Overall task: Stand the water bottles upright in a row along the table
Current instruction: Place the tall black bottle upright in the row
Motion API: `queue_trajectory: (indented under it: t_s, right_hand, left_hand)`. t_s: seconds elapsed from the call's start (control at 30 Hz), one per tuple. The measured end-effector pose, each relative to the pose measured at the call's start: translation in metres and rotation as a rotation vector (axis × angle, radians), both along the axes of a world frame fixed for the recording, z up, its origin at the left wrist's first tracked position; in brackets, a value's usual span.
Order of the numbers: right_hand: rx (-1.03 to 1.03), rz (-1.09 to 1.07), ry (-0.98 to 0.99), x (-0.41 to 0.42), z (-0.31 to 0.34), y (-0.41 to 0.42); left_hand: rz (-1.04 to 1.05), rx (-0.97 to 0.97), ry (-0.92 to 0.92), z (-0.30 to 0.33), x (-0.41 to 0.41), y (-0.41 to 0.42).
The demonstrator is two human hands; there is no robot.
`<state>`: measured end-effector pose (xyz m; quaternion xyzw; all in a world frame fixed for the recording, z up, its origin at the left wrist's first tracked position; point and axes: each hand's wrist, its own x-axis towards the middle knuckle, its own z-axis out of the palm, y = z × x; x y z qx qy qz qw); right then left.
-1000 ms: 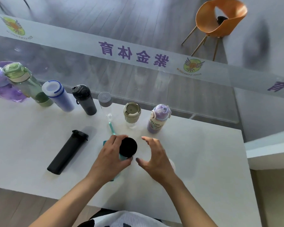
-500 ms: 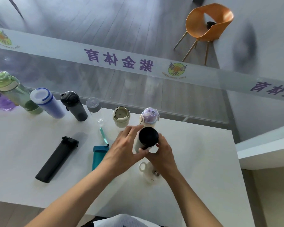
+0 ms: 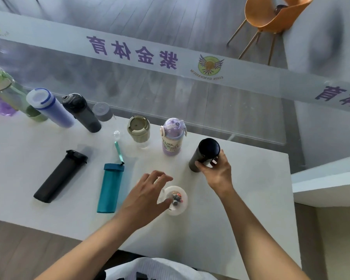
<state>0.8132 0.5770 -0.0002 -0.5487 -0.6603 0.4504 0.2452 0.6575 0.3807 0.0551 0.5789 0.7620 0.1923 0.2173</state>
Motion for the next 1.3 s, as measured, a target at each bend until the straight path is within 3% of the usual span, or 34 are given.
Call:
queue_trajectory:
  t_s: [0.97,1.3]
  right_hand:
    - [0.008,0.023,-0.003,-0.019,-0.013,0.046]
    - [-0.113,0.024,-0.087,0.022,-0.020,-0.005]
  left_hand:
    - [-0.052,-0.131,0.127,-0.039,0.027,-0.010]
    - [-0.095,-0.184,0.144,-0.051,0.023,-0.004]
